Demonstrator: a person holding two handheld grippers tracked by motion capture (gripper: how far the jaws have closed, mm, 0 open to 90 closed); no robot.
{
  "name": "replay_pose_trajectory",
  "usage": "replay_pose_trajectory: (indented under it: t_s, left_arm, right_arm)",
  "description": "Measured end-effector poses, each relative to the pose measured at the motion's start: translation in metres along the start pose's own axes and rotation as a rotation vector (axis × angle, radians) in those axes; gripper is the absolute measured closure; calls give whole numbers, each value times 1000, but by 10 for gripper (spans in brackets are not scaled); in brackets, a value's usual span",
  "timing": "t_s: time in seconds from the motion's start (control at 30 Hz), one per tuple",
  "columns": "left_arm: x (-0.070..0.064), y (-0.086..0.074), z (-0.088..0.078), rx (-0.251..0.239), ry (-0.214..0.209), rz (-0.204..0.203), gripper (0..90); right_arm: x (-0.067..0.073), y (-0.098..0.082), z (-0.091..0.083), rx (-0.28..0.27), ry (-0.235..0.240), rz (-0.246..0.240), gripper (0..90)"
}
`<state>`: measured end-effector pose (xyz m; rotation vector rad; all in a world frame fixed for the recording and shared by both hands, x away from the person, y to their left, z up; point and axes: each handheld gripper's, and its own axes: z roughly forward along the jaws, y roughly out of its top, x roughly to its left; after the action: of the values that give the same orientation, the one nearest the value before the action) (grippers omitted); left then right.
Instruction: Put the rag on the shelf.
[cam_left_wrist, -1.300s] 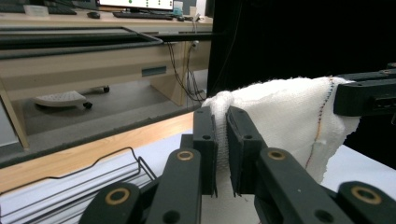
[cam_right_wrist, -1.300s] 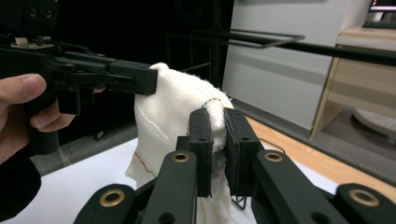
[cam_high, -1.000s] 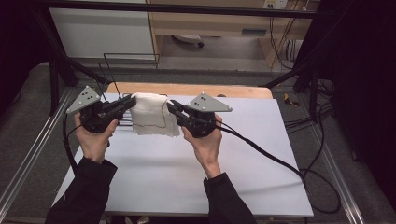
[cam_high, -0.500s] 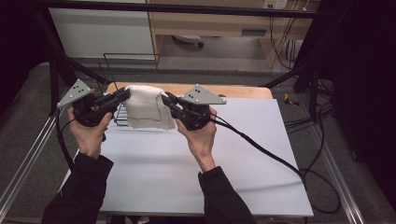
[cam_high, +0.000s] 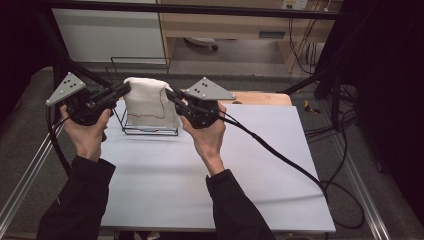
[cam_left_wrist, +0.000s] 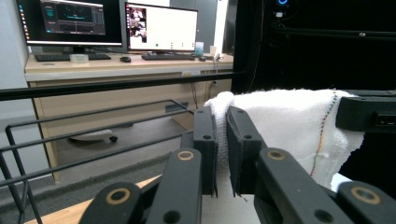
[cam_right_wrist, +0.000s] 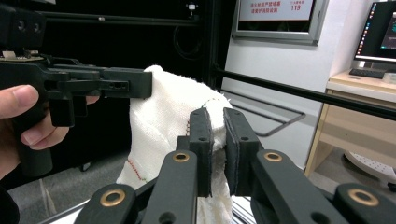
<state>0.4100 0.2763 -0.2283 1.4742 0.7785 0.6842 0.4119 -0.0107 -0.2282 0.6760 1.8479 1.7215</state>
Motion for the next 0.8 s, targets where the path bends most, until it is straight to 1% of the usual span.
replay_pose_trajectory:
  t_s: [0.07,0.23,0.27,0.37,0.6,0.8]
  left_arm:
    - [1,2,0,-1,-4,-7,827]
    - [5,8,1,-10,10,-1,828]
    - [6,10,1,-16,10,-1,828]
    - [8,15,2,-24,13,-1,828]
    - [13,25,2,-38,29,6,828]
    - [19,33,2,-51,47,9,829]
  right_arm:
    - [-1,5,3,-5,-3,-9,830]
    - [-1,10,7,-10,-6,-11,830]
    - [-1,14,10,-13,-6,-12,830]
    - [-2,16,12,-18,-6,-11,830]
    - [-3,27,19,-35,-12,-22,830]
    - [-3,36,29,-45,-11,-30,830]
